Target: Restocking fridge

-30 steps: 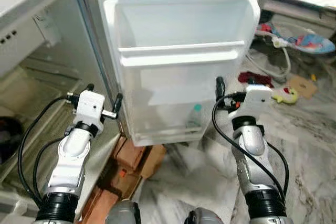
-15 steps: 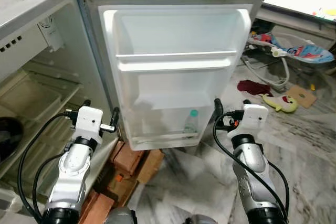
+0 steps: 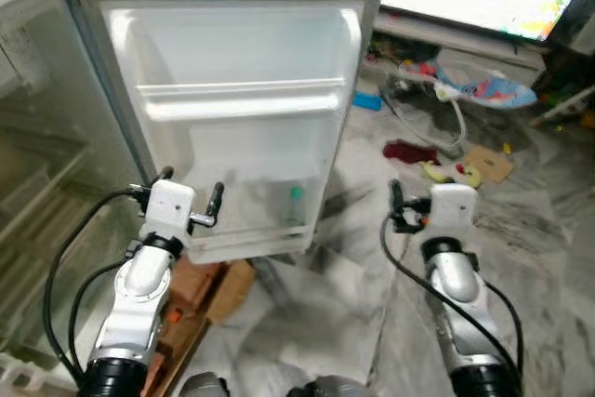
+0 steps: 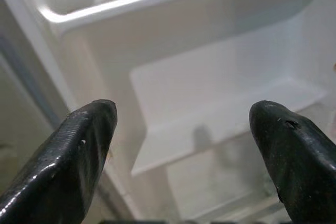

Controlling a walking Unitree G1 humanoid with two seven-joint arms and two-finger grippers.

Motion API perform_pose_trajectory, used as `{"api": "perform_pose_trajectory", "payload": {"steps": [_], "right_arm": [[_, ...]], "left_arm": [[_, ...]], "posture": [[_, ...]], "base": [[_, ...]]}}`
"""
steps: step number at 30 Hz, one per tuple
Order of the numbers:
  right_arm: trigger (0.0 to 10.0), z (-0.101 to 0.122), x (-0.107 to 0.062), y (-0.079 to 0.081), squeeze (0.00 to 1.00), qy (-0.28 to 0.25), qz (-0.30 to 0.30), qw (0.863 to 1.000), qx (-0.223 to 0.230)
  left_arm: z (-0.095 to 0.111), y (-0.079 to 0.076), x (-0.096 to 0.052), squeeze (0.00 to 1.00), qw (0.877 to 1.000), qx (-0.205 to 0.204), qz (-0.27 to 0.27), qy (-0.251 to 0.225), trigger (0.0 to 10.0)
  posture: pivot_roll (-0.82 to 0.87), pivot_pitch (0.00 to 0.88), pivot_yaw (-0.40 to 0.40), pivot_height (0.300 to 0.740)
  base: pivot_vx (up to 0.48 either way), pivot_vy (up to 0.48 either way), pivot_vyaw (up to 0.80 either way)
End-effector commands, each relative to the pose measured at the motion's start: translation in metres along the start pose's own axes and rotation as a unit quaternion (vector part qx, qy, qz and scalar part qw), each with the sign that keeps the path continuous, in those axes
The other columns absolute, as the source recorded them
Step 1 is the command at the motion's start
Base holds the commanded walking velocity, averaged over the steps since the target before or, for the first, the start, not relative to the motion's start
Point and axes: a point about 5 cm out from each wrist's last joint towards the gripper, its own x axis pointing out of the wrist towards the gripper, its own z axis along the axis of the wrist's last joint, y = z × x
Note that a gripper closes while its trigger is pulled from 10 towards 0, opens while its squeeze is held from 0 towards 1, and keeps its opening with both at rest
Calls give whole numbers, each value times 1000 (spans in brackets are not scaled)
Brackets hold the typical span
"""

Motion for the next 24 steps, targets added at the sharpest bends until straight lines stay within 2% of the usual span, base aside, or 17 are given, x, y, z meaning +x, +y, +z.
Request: {"api": "perform_pose_trajectory", "payload": {"steps": [1,2,6,9,11,24], "right_arm": [[10000,8,3,-5,0,-18,3,1000,-19],[10000,10,4,-2,0,-15,12,999,-32],[10000,15,3,5,0,-29,36,999,4],[10000,17,3,6,0,-36,43,998,-3],[10000,17,3,6,0,-35,39,999,7],[10000,25,8,6,0,-57,59,997,-7]], "left_arm": [[4,-6,3,0,1000,1,-7,-9,10000],[4,-5,4,0,1000,4,-6,-10,10000],[3,-1,5,0,1000,13,0,-7,10000],[3,1,6,0,1000,16,2,-6,10000],[2,2,6,0,1000,18,5,-5,10000],[1,-1,10,0,1000,21,5,-4,10000]], "posture": [[-6,0,-59,740],[-5,0,-59,740],[-3,0,-61,740],[-3,0,-61,740],[-1,0,-60,740],[-4,0,-65,740]], "base": [[0,-461,0],[0,-458,0],[234,-377,0],[381,-286,746],[424,0,800],[422,0,800]]}}
